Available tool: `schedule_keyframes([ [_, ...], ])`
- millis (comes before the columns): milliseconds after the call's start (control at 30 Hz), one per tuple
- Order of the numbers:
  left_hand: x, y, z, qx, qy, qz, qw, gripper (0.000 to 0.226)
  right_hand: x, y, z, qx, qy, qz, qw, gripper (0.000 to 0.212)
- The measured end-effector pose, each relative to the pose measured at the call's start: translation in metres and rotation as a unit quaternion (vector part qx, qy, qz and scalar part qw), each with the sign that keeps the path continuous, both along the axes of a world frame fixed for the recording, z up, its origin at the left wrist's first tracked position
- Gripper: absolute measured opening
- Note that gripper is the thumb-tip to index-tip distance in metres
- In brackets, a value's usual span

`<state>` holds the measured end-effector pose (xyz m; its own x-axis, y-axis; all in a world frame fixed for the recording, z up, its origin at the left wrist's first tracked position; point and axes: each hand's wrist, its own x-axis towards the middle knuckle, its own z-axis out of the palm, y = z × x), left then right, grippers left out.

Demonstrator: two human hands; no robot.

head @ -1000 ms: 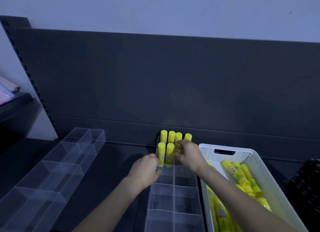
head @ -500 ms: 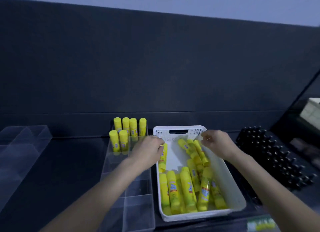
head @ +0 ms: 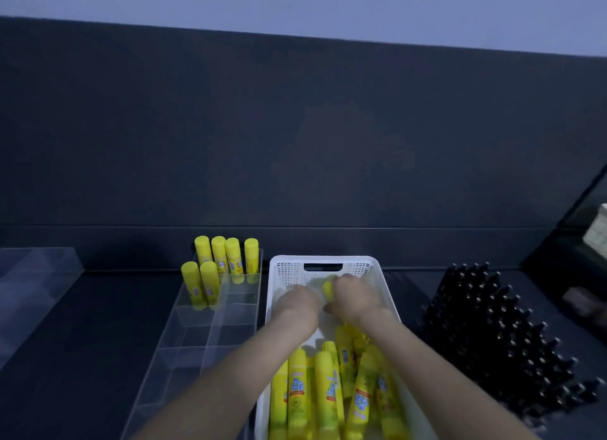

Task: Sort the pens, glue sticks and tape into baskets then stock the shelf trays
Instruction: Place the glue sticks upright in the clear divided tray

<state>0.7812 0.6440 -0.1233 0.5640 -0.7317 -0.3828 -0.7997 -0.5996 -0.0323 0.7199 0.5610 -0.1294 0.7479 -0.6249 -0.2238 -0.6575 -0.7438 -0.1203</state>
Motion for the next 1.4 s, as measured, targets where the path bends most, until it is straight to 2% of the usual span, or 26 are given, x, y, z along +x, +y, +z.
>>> schedule_keyframes([
  [67, 0.004, -0.001, -0.001, -0.025, 0.020, 0.015, 0.999, 0.041, 0.005, -0.002, -0.006, -0.019, 0.013, 0.004, 1.000, 0.034],
  [133, 0.007, 0.000, 0.000, -0.051, 0.037, 0.018, 0.998, 0.034, 0.006, -0.006, -0.008, 0.011, 0.002, 0.000, 1.000, 0.036],
  [200, 0.012, 0.000, 0.002, -0.093, 0.065, 0.035, 0.993, 0.028, 0.001, -0.014, -0.003, 0.099, -0.050, -0.025, 0.994, 0.044],
  [267, 0.019, 0.002, 0.007, -0.171, 0.118, 0.070, 0.976, 0.015, -0.010, -0.024, 0.007, 0.208, -0.141, -0.054, 0.966, 0.059],
  [367, 0.034, 0.013, 0.013, -0.320, 0.263, 0.109, 0.904, 0.017, -0.027, -0.027, 0.028, 0.330, -0.256, -0.062, 0.907, 0.070],
  [433, 0.039, 0.025, 0.018, -0.389, 0.365, 0.113, 0.838, 0.018, -0.032, -0.022, 0.040, 0.382, -0.301, -0.048, 0.873, 0.059],
  [500, 0.043, 0.041, 0.025, -0.434, 0.418, 0.108, 0.791, 0.016, -0.030, -0.015, 0.049, 0.410, -0.335, -0.027, 0.848, 0.044],
  [567, 0.049, 0.057, 0.028, -0.472, 0.429, 0.104, 0.763, 0.007, -0.025, -0.007, 0.054, 0.404, -0.357, -0.003, 0.842, 0.035],
  [633, 0.055, 0.073, 0.035, -0.496, 0.417, 0.106, 0.754, 0.010, -0.015, 0.003, 0.059, 0.389, -0.372, 0.018, 0.842, 0.032],
  [700, 0.066, 0.093, 0.039, -0.511, 0.371, 0.110, 0.768, 0.008, -0.002, 0.013, 0.062, 0.386, -0.392, 0.025, 0.835, 0.030],
  [767, 0.081, 0.115, 0.040, -0.514, 0.330, 0.123, 0.782, 0.030, 0.014, 0.024, 0.064, 0.387, -0.415, 0.017, 0.823, 0.027],
  [800, 0.088, 0.126, 0.039, -0.523, 0.323, 0.129, 0.778, 0.039, 0.023, 0.029, 0.065, 0.376, -0.422, 0.013, 0.825, 0.028],
  [833, 0.094, 0.137, 0.038, -0.533, 0.328, 0.137, 0.767, 0.038, 0.032, 0.035, 0.063, 0.350, -0.424, 0.010, 0.836, 0.029],
  [900, 0.108, 0.156, 0.033, -0.551, 0.330, 0.165, 0.749, 0.014, 0.052, 0.046, 0.056, 0.278, -0.415, 0.013, 0.866, 0.034],
  [967, 0.117, 0.170, 0.027, -0.564, 0.320, 0.190, 0.737, 0.022, 0.068, 0.058, 0.049, 0.223, -0.398, 0.022, 0.890, 0.031],
  [1067, 0.125, 0.181, 0.020, -0.562, 0.296, 0.205, 0.745, 0.029, 0.085, 0.072, 0.038, 0.184, -0.363, 0.045, 0.912, 0.027],
  [1233, 0.130, 0.187, 0.015, -0.547, 0.300, 0.190, 0.758, 0.028, 0.105, 0.087, 0.020, 0.107, -0.233, 0.081, 0.963, 0.022],
  [1400, 0.133, 0.191, 0.014, -0.534, 0.305, 0.201, 0.762, 0.030, 0.112, 0.093, 0.013, 0.070, -0.190, 0.085, 0.976, 0.024],
])
